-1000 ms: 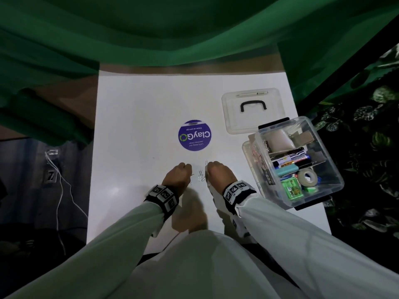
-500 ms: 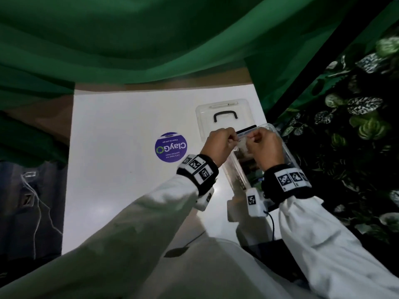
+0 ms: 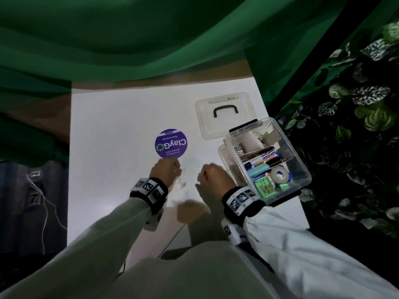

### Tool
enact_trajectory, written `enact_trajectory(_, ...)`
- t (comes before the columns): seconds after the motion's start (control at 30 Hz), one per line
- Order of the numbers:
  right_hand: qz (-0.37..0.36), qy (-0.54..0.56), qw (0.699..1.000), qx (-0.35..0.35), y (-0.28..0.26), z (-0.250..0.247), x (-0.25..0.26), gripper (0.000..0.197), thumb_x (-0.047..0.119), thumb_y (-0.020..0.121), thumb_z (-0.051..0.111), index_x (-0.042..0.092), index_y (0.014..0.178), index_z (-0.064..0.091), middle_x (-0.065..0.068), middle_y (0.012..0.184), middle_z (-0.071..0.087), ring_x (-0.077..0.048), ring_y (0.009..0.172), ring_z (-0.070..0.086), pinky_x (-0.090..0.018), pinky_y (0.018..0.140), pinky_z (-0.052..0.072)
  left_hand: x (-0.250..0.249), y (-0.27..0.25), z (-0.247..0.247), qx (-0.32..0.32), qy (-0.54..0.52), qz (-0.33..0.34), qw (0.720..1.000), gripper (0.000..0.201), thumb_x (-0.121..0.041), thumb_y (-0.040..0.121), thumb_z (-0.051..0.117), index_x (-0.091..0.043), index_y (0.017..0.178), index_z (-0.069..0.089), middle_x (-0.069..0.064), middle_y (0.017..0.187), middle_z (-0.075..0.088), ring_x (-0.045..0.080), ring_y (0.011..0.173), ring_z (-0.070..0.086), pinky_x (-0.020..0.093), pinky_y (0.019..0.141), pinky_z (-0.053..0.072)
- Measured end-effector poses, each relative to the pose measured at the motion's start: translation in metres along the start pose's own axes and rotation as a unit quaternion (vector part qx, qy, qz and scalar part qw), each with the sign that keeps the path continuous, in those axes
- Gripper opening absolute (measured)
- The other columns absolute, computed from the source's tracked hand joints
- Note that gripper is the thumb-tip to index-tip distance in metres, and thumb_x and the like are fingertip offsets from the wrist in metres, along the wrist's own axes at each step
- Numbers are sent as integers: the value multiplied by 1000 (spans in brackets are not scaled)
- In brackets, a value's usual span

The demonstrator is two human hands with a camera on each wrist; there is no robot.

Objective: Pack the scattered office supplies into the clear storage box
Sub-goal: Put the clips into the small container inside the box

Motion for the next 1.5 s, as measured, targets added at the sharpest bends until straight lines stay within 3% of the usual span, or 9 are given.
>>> enact_trajectory(0.1,25,-46,994,99,6,50,7,27,26,87,63,9,107,57,-11,112,55,-32,102,59,-37,88,48,20,-10,24,32,32,-15,999,18,-25,81,68,-14,90,58,7,98,63,28,93,59,35,75,46)
enact_trajectory(0.17,28,-56,992,106,10,66,13,32,22,90,62,5,115,53,-14,116,52,-34,103,58,-39,87,47,22,-19,33,30,44,-10,999,30,-25,81,70,-9,103,56,10,103,57,29,96,56,37,78,44)
enact_trajectory(0.3,9,-89,994,68,11,88,21,30,13,89,61,3,116,50,-15,117,48,-36,102,56,-43,82,49,35,-29,51,11,101,-9,995,43,-8,59,87,2,91,60,21,87,60,39,75,62,39,61,52)
enact_trajectory(0.43,4,-98,994,42,8,91,16,24,-1,82,60,8,103,53,-10,109,48,-32,92,58,-35,69,43,52,-29,53,-3,102,-2,995,17,-9,87,59,-1,102,56,19,104,57,38,96,58,40,78,46)
enact_trajectory(0.7,-77,-56,994,48,32,86,10,25,1,83,60,8,106,54,-11,107,50,-34,84,58,-42,68,51,49,-20,52,45,75,86,992,7,-7,93,46,-4,98,49,18,98,59,36,94,58,39,77,41)
enact_trajectory(0.87,-131,-67,987,62,43,86,12,23,8,82,64,12,105,60,-6,108,52,-29,88,59,-41,69,52,39,-8,39,95,8,101,990,38,-6,88,56,-16,123,46,14,104,64,32,94,61,37,78,46)
enact_trajectory(1.2,-152,-117,979,61,40,91,18,13,13,88,51,9,99,58,-8,104,51,-30,86,59,-42,68,53,34,-1,45,133,125,147,972,5,-14,89,52,-16,95,52,11,93,52,32,88,57,36,71,45)
enact_trajectory(1.33,-138,-138,978,70,41,90,16,12,16,84,54,10,95,58,-8,103,53,-29,85,59,-37,67,50,34,-5,48,99,172,165,966,12,-14,94,49,-10,105,51,15,105,47,33,99,50,37,64,38)
enact_trajectory(1.5,-126,-37,989,75,41,86,2,7,12,81,55,15,82,49,-7,88,59,-29,76,60,-38,67,50,39,-12,53,74,172,155,970,20,-14,96,45,0,110,50,20,122,42,36,109,44,42,77,41)
Point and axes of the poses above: each hand's wrist, its own y-axis towards the middle knuckle, its own z-axis out of the palm, x = y × z, the point moved 5 cm from there along y, towards the middle knuckle
